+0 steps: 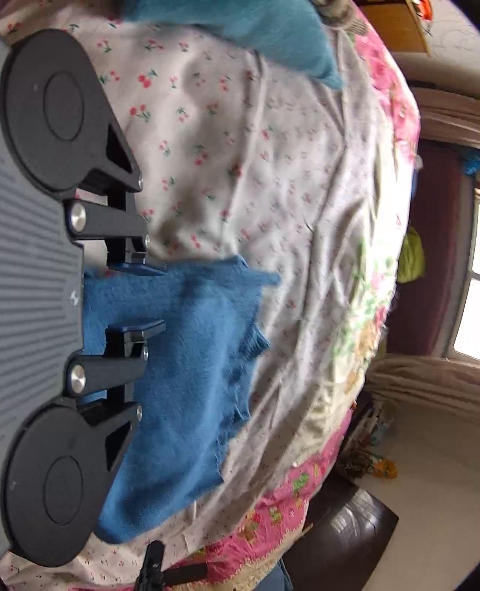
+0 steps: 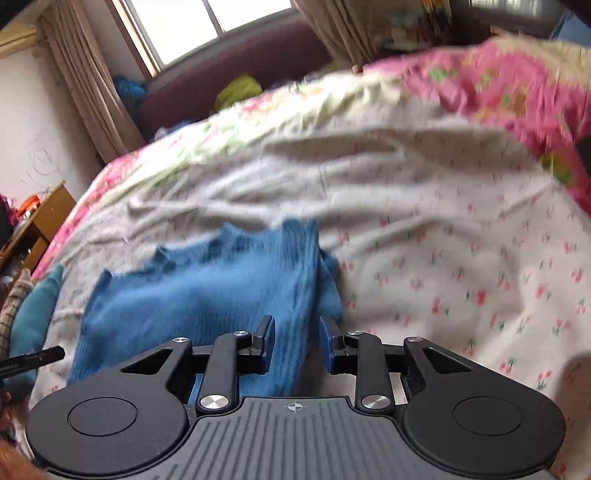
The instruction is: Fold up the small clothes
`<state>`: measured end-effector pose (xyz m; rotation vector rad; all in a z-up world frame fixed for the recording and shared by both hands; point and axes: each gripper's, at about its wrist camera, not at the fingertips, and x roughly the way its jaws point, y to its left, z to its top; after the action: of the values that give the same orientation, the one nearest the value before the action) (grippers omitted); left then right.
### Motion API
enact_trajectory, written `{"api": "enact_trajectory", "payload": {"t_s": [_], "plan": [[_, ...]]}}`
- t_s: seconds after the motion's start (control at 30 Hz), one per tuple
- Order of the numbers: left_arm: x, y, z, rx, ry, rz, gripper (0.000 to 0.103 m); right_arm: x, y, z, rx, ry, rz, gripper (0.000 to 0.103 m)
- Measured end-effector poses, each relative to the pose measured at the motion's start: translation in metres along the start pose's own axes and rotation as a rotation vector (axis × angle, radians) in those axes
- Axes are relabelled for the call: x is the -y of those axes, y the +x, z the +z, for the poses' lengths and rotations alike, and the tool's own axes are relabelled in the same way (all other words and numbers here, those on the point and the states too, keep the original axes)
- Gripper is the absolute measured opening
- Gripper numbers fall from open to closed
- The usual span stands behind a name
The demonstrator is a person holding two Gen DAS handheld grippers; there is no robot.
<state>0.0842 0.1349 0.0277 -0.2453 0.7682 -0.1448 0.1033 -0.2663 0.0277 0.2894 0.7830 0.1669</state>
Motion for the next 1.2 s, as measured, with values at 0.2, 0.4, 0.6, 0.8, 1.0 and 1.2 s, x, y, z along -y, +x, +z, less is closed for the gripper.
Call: {"api": "enact_trajectory", "payload": {"t_s": [0.2,0.4,0.6,0.8,1.0,1.2], "plan": [[0.053,0.030,0.001,0.013,0.089,-0.089,0.041,-0.026,0.038,0.003,0.000,-0.020,0.105,0.026],[0.057,0.080,-0.014,-0.109,0.089,0.005,0.041,-0.026,0.085,-0.010,-0.076,-0.067,-0.058,0.022],[0.061,0.058,-0.019,-0.090,0.058,0.027,0.042,-0.040,0.046,-0.011,-0.014,-0.071,-0.032,0.027],[0.071,0.050,-0.026,-0.142,0.106,0.113,0.049,-0.043,0.057,-0.040,-0.061,-0.035,-0.026,0.034],[0.084,0.033,-0.036,-0.167,0.101,0.187,0.050,-0.036,0.052,-0.059,0.000,-0.017,0.035,0.034],[0.102,0.026,-0.032,-0.182,0.097,0.183,0.051,-0.026,0.046,-0.066,0.026,-0.005,0.078,0.034]]}}
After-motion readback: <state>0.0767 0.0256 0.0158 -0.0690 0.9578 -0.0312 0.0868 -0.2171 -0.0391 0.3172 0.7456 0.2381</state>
